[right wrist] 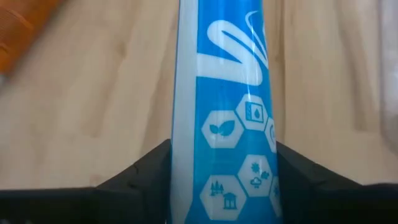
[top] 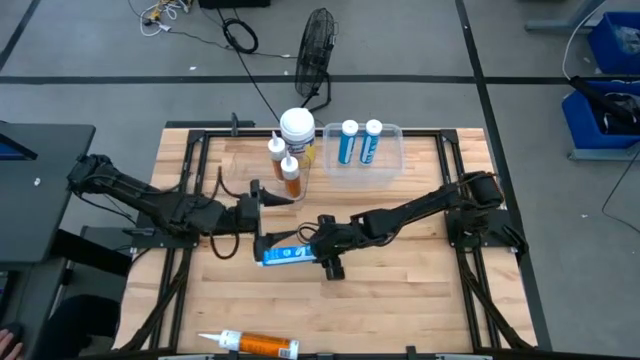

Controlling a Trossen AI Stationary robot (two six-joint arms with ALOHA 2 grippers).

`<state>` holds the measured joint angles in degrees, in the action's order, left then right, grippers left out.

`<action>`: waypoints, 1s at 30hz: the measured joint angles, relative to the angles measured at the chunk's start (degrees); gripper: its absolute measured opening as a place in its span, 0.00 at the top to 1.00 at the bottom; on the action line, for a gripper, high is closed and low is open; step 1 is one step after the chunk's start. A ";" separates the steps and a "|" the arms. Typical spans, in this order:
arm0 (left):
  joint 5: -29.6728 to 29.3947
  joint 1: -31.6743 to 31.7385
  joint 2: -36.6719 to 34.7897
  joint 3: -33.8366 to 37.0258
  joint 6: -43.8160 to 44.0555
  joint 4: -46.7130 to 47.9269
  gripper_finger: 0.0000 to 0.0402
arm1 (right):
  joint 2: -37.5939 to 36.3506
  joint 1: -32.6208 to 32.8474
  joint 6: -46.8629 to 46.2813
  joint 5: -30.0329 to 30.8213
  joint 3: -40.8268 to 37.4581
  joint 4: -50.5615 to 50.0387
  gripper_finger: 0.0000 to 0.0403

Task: Pick & place silicon tubes, Sealant and Lysol wipes
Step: Put the blue sealant into the right transparent bin

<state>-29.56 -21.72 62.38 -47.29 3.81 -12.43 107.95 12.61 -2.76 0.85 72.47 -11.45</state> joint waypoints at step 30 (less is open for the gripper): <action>-1.99 -12.85 -10.63 -0.04 -27.83 -11.10 0.11 | -27.48 5.90 16.04 15.21 0.15 5.82 0.49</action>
<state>-31.55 -34.57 51.75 -47.33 -24.02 -23.53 80.47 18.51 13.28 16.06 72.62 -5.63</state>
